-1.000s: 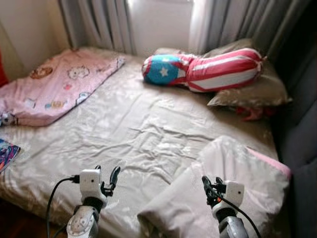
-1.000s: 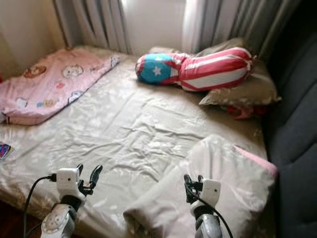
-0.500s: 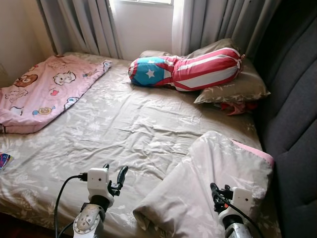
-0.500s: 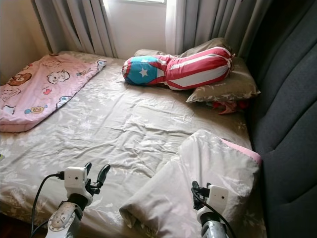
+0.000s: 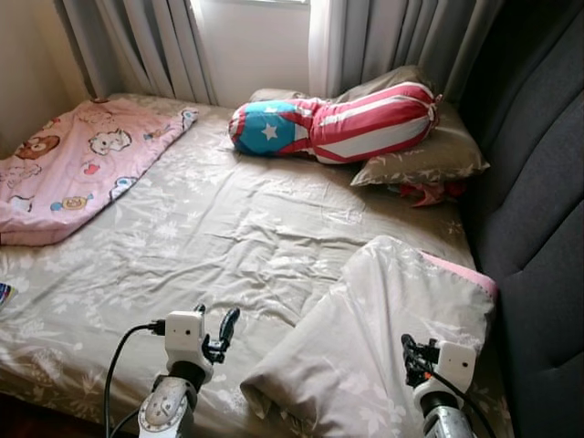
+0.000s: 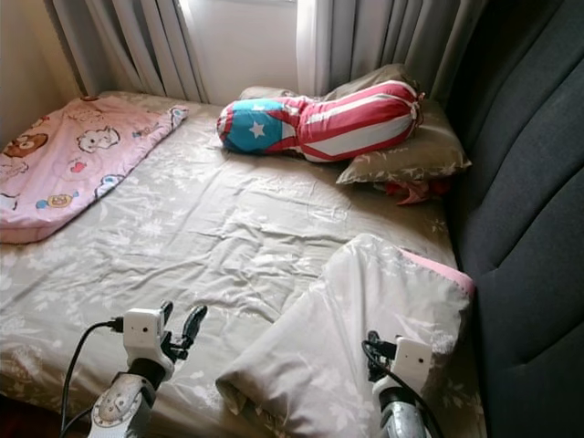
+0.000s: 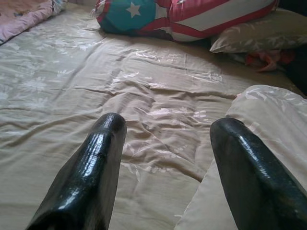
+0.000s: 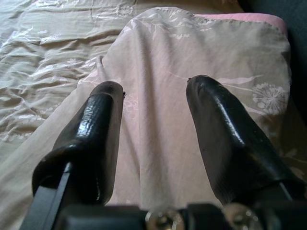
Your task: Clean up the room
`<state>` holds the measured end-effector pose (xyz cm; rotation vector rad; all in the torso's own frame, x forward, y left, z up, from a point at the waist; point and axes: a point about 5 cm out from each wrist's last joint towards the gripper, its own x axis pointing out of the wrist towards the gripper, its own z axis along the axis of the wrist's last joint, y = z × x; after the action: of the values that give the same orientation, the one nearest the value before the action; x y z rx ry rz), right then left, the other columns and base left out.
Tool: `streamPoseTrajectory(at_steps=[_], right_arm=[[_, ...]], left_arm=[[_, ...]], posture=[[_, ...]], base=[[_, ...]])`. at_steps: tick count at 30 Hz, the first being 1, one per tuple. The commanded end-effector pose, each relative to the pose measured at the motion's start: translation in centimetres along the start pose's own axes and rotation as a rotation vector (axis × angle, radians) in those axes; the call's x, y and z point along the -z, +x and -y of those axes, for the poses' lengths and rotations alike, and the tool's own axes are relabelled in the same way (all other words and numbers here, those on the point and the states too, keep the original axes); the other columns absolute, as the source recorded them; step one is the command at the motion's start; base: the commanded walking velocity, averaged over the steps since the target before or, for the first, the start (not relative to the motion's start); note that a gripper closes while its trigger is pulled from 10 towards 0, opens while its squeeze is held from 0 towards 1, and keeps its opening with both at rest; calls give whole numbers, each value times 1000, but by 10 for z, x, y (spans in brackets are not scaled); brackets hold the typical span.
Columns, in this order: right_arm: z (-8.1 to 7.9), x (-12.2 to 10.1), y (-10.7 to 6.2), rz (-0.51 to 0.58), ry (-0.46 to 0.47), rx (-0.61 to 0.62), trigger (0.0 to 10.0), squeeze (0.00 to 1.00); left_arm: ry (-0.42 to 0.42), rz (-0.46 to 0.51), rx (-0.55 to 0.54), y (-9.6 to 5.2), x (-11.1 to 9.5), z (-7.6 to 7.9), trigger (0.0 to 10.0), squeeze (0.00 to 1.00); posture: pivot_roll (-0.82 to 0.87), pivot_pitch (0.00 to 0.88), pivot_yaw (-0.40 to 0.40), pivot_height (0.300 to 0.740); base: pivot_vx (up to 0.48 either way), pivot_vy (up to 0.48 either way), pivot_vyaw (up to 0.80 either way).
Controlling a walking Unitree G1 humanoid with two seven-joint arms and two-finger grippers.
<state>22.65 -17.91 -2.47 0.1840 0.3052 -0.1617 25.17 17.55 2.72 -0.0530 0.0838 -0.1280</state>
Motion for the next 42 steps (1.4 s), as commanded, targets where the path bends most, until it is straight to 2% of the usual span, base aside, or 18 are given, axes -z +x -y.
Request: streamPoseTrajectory(at_steps=[1,9,14,17,25,35,42], right_arm=[[-1,-1,1,8,-3,2,10000,0],[1,0,0,1,4,11,10000,0],[0,1,0,-7,16,3,10000,0],[-2,2,-1,-6,19,-6,10000,0],[-7,3,-2,-8,20,-33,10000,0],[-10,1,-1,6,18,-38,10000,0],[-4,0,2,2,16,-1,10000,0]], left_arm=[[-6,-1,1,1,0,1,10000,0],[-3,2,-14,1,-1,-2,10000,0],[-13,-1,-25,1,-1,-3,10000,0],[-35,-16,-40,1,1,-3,10000,0],[-10,-8,-33,0,1,-3,10000,0],[-7,-6,-25,1,0,-2,10000,0],[-6,-3,-13,3,-1,0,10000,0]], posture=[[-14,0,-51,700],[-15,17,-49,700],[-21,28,-49,700],[-20,31,-50,700],[-17,31,-50,700],[-16,19,-45,700],[-16,14,-42,700]], base=[[0,0,0],[0,0,0],[0,0,-600],[0,480,-631],[0,153,-630],[0,0,0],[0,0,0]])
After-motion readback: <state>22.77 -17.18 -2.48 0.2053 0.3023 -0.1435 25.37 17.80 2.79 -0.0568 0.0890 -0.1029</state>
